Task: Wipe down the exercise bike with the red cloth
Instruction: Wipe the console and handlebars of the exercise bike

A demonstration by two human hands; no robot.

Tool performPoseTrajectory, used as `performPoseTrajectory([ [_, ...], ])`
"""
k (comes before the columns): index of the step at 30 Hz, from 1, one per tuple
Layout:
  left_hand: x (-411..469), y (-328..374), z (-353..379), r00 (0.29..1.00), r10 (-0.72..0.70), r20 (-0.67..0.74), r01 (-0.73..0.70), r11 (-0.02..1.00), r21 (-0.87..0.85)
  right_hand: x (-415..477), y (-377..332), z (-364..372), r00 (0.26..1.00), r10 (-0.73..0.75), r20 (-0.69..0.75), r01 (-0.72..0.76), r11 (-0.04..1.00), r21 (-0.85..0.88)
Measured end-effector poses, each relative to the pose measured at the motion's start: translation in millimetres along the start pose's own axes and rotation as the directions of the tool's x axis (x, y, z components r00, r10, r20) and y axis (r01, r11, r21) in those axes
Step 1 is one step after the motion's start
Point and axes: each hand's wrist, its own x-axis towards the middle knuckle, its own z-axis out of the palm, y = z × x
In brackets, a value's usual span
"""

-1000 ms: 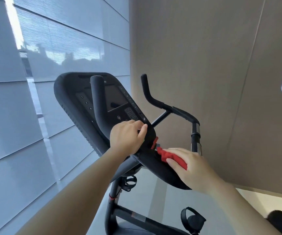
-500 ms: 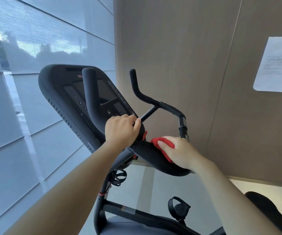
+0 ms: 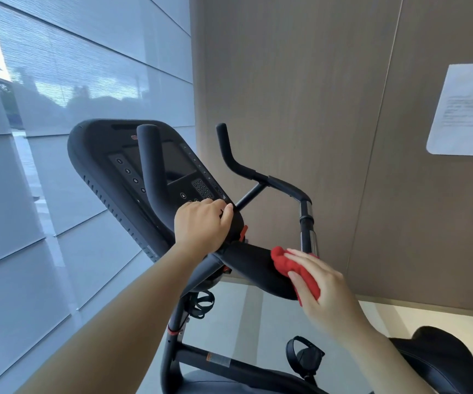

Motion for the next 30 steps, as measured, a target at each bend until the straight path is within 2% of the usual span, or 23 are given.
performPoseTrajectory([
  [3, 0, 0, 0, 1.000, -0.010, 0.014, 0.009, 1.000, 0.018, 7, 15, -2, 0.980, 0.164, -0.114, -0.155, 0.984, 0.090],
  [5, 0, 1, 0, 1.000, -0.010, 0.024, 0.010, 0.999, 0.033, 17, 20, -2, 0.947, 0.300, -0.114, -0.278, 0.944, 0.178],
  [6, 1, 1, 0, 1.000, -0.012, 0.026, 0.011, 0.999, 0.040, 18, 21, -1, 0.946, 0.311, -0.094, -0.290, 0.938, 0.188],
  [12, 0, -1, 4, 0.999, -0.050, 0.000, 0.050, 0.998, 0.047, -15, -2, 9, 0.995, 0.056, -0.082, -0.051, 0.996, 0.069],
  [15, 1, 0, 3, 0.998, -0.067, 0.018, 0.066, 0.996, 0.055, -6, 1, 1, 0.997, 0.018, -0.073, -0.013, 0.997, 0.073],
  [20, 0, 1, 3, 0.997, -0.076, 0.027, 0.074, 0.995, 0.069, -9, 8, 4, 1.000, 0.027, 0.011, -0.028, 0.999, 0.036],
  [24, 0, 3, 3, 0.996, -0.084, 0.024, 0.082, 0.994, 0.067, -13, 13, 7, 0.999, 0.038, -0.017, -0.037, 0.997, 0.063],
  [30, -2, 4, 3, 0.997, -0.081, -0.010, 0.081, 0.996, 0.041, -5, 1, 8, 0.984, 0.157, -0.079, -0.148, 0.983, 0.105],
])
